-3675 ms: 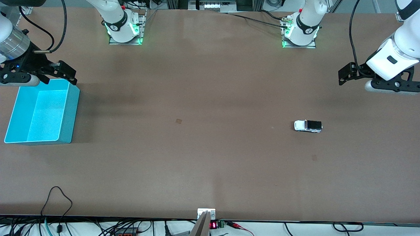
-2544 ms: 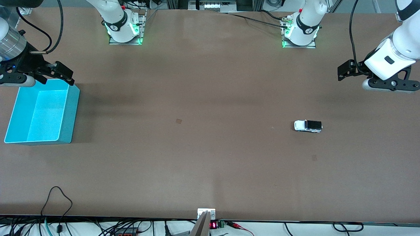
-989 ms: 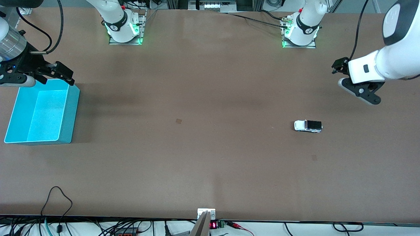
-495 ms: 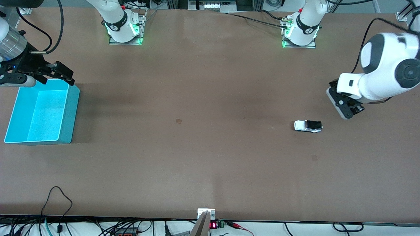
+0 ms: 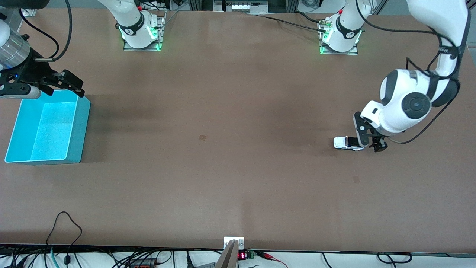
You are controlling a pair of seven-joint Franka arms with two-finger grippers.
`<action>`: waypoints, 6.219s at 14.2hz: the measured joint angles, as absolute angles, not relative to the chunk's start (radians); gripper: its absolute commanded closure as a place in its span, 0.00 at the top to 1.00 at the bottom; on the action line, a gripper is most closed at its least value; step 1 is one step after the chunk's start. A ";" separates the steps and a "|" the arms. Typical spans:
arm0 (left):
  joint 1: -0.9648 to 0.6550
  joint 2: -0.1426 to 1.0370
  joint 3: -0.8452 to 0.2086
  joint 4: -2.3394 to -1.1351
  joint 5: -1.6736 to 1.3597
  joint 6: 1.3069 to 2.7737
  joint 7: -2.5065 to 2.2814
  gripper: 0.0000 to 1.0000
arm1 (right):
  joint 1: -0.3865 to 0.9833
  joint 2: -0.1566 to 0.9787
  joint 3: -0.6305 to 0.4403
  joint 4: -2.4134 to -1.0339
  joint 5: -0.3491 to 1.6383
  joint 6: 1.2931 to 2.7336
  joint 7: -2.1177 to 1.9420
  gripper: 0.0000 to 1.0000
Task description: Wind and store white jeep toy
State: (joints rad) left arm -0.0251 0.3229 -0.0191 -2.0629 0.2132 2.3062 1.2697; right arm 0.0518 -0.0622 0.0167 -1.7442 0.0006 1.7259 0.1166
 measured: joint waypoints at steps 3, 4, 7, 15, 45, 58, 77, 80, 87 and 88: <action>-0.028 0.370 -0.019 -2.083 0.240 2.382 1.279 1.00 | 0.052 -0.062 0.017 -1.744 0.001 1.726 0.117 1.00; -0.028 0.380 -0.019 -2.089 0.240 2.401 1.283 1.00 | 0.052 -0.062 0.017 -1.744 0.001 1.726 0.117 1.00; -0.034 0.406 -0.021 -2.136 0.244 2.499 1.294 0.85 | 0.052 -0.062 0.017 -1.744 0.001 1.726 0.117 1.00; -0.041 0.423 -0.026 -2.167 0.244 2.562 1.321 0.17 | 0.052 -0.062 0.017 -1.744 0.001 1.726 0.117 1.00; 0.247 0.479 -0.012 -2.074 0.244 2.542 1.658 1.00 | 0.052 -0.062 0.017 -1.744 0.001 1.726 0.117 1.00; 0.258 0.328 -0.073 -1.925 0.244 2.063 1.502 1.00 | 0.052 -0.062 0.017 -1.744 0.001 1.726 0.117 1.00; 0.216 0.294 -0.337 -1.362 0.123 1.362 0.577 1.00 | 0.052 -0.062 0.017 -1.744 0.001 1.726 0.117 1.00; 0.093 0.231 -0.193 -1.360 0.081 1.363 0.427 1.00 | 0.052 -0.062 0.017 -1.745 0.001 1.726 0.117 1.00; -0.040 0.046 0.021 -1.578 -0.012 1.577 0.115 1.00 | 0.052 -0.062 0.017 -1.745 0.001 1.726 0.117 1.00; -0.052 0.031 0.041 -1.605 -0.012 1.588 0.103 1.00 | 0.052 -0.062 0.017 -1.745 0.001 1.726 0.117 1.00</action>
